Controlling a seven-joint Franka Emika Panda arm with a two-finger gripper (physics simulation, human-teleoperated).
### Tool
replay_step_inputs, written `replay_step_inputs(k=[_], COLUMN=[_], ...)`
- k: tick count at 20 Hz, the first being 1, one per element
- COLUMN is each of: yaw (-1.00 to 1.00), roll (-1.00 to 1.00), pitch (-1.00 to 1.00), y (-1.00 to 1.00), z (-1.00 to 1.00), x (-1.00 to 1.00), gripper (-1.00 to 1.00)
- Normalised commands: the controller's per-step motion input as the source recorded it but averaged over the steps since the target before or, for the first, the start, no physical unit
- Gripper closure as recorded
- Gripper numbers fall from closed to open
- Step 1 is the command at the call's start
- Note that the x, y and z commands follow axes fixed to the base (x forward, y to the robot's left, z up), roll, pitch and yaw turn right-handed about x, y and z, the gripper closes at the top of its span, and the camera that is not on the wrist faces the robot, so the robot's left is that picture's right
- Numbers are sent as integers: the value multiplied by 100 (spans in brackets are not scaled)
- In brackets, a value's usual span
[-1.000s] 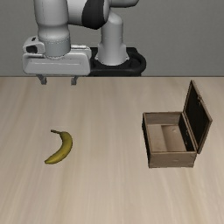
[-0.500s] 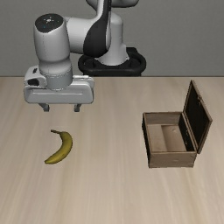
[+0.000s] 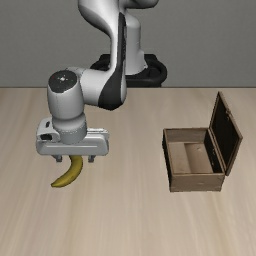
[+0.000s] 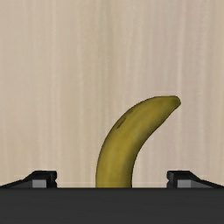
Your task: Pick up the banana and place it in the box
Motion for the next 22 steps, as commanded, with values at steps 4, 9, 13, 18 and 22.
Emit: replay_step_inputs(k=[4,9,13,18,22], yaw=[0,0,0,0,0], roll=[0,0,0,0,0], pitch=[0,0,0,0,0], y=[0,0,0,0,0], z=[-100,-20,0,20,100], x=[0,0,0,0,0], gripper=[-100,100,100,100,100])
